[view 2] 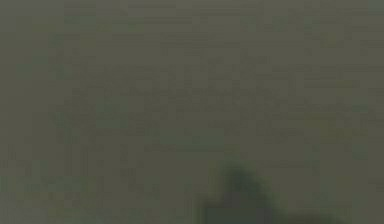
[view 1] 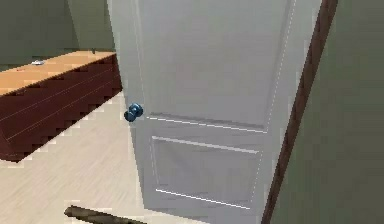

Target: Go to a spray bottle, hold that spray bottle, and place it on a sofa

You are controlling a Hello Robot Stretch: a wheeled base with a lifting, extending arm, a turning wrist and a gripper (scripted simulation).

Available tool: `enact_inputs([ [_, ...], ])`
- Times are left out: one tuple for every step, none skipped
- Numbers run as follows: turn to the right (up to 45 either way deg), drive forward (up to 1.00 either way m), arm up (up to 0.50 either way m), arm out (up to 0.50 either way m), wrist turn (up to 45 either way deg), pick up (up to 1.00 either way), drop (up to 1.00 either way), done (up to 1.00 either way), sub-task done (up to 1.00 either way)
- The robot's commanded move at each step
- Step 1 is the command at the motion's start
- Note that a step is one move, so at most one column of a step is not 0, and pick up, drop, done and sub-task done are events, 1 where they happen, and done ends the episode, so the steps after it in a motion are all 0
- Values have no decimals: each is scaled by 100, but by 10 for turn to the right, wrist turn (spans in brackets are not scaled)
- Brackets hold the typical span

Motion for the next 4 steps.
enact_inputs([
  [0, 25, 0, 0, 0, 0, 0, 0, 0],
  [-450, 0, 0, 0, 0, 0, 0, 0, 0],
  [-210, 0, 0, 0, 0, 0, 0, 0, 0],
  [0, 100, 0, 0, 0, 0, 0, 0, 0],
])
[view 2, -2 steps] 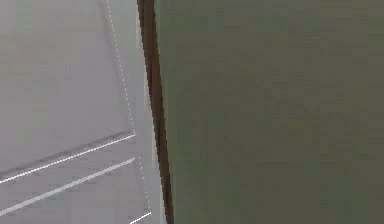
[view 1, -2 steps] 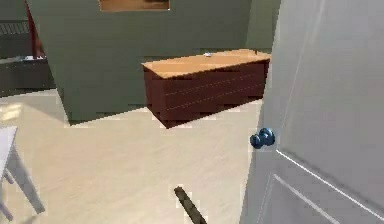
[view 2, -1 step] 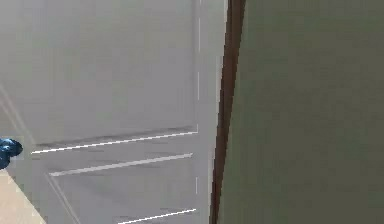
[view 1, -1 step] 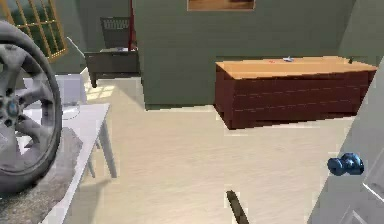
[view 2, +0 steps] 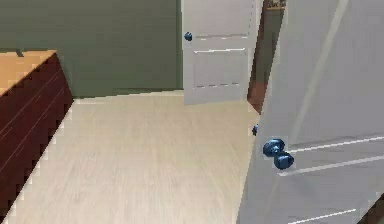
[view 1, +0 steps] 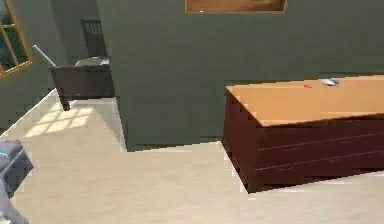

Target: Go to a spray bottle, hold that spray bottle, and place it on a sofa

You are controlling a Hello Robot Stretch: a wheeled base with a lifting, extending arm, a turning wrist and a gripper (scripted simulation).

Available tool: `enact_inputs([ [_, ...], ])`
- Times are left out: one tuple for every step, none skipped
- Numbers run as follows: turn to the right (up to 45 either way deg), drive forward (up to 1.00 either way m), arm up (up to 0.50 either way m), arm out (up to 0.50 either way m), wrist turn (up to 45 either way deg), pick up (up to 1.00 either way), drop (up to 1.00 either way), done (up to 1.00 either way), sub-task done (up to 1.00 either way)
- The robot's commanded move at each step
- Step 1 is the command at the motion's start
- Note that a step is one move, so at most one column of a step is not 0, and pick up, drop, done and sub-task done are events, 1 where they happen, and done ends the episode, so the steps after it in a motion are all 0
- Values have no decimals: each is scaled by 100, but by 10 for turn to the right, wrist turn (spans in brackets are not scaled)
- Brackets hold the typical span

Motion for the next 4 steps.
enact_inputs([
  [-60, 0, 0, 0, 0, 0, 0, 0, 0],
  [0, 30, 0, 0, 0, 0, 0, 0, 0],
  [450, 0, 0, 0, 0, 0, 0, 0, 0],
  [90, 0, 0, 0, 0, 0, 0, 0, 0],
])
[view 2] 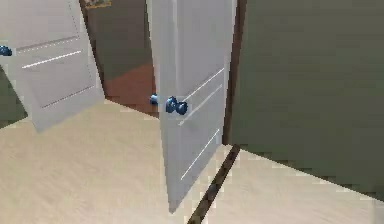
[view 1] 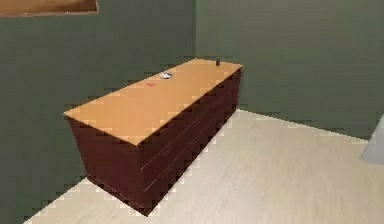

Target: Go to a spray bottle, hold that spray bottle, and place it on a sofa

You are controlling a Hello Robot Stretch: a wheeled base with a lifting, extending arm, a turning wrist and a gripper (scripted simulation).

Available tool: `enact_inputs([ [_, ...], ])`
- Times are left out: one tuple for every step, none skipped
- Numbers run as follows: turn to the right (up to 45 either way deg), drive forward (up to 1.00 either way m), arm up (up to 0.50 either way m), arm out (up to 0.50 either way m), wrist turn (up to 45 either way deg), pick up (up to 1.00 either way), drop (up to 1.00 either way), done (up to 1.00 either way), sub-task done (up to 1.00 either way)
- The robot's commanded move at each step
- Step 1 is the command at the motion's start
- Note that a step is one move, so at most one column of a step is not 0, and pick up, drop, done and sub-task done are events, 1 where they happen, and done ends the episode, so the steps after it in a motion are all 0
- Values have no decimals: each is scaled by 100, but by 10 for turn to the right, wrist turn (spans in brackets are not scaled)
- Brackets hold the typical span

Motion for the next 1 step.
enact_inputs([
  [0, 30, 0, 0, 0, 0, 0, 0, 0],
])
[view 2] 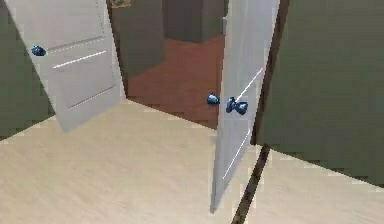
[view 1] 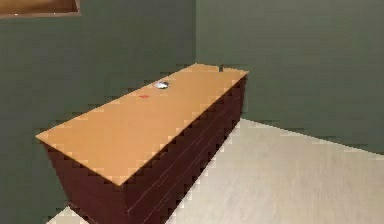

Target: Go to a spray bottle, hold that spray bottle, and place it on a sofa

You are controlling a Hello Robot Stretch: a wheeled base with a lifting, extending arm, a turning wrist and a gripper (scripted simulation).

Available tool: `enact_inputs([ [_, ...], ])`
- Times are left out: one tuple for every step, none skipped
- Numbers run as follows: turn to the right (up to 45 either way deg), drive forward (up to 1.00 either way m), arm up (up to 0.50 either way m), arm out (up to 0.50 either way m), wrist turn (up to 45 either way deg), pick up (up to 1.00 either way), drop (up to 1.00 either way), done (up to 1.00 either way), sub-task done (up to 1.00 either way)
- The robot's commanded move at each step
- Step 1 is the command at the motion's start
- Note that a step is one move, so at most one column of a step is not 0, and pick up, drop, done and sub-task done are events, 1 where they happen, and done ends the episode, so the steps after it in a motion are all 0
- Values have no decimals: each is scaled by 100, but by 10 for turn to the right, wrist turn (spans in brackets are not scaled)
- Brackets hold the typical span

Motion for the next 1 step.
enact_inputs([
  [270, 0, 0, 0, 0, 0, 0, 0, 0],
])
